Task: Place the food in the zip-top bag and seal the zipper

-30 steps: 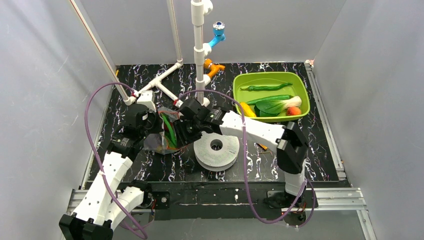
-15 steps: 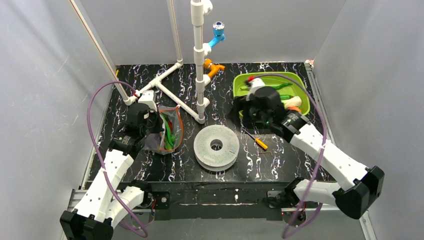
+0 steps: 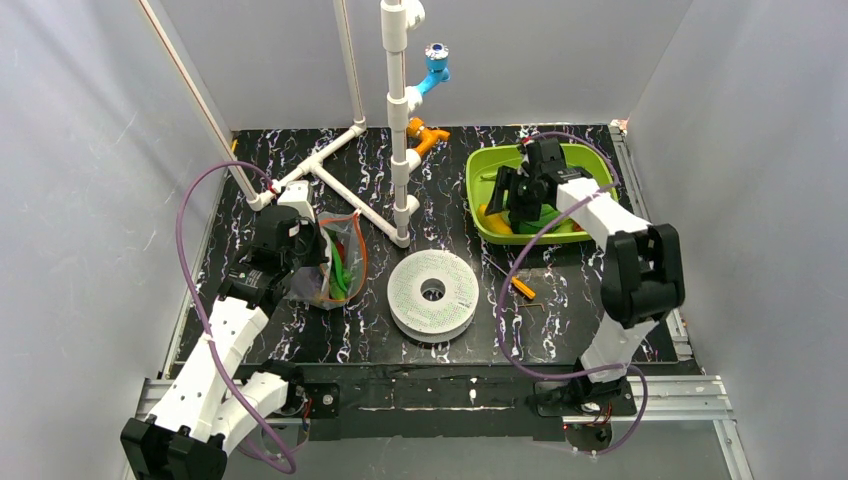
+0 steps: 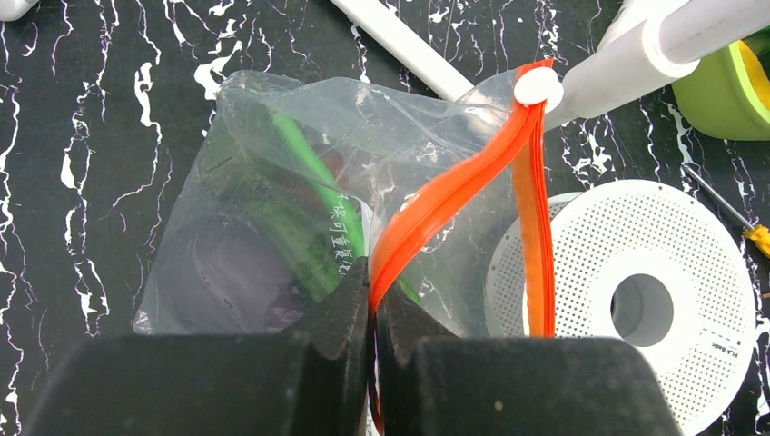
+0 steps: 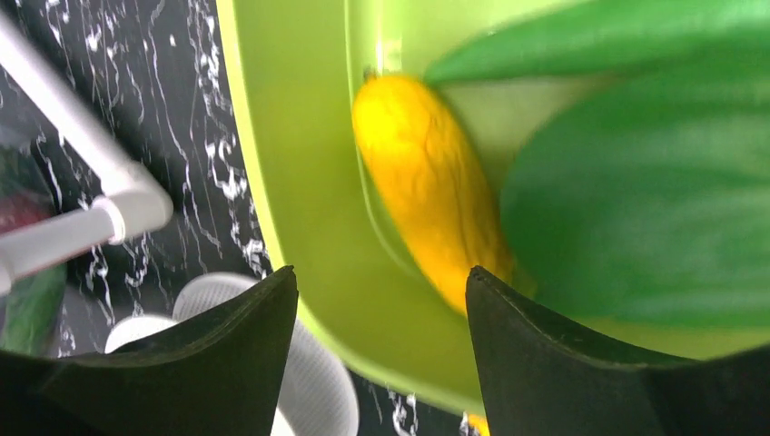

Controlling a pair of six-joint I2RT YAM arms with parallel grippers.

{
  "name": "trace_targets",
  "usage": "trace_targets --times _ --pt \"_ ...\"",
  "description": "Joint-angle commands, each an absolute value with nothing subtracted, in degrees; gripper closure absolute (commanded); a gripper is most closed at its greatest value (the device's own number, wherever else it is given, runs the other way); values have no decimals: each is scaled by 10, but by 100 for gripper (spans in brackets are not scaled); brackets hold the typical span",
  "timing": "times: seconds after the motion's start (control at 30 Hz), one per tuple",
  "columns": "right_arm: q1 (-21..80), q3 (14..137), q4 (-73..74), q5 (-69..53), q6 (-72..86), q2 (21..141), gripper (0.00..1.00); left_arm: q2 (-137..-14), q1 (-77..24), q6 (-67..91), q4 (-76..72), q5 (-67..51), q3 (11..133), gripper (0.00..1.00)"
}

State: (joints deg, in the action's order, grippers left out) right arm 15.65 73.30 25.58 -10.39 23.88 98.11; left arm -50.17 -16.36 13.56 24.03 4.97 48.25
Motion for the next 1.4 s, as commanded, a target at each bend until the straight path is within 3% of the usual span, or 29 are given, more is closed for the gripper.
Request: trace_targets --times 0.0,0.2,0.4,0.63,0.77,1.1,1.37 --pt "155 829 251 -113 190 1038 24 -497 -164 135 242 59 484 100" --pt "155 871 276 -77 130 1101 18 -501 -165 135 241 57 485 100" --pt "157 881 292 -89 122 1144 18 -507 -165 135 241 50 487 100" --pt "163 871 287 -79 126 1165 27 -510 -165 135 241 50 486 100" --pt "163 883 287 -71 126 1165 35 -513 -165 135 239 51 487 100" --pt "163 865 286 -67 133 1061 79 -514 -165 136 241 47 488 100" --pt "161 776 202 -92 190 967 98 -508 -164 135 241 49 487 100"
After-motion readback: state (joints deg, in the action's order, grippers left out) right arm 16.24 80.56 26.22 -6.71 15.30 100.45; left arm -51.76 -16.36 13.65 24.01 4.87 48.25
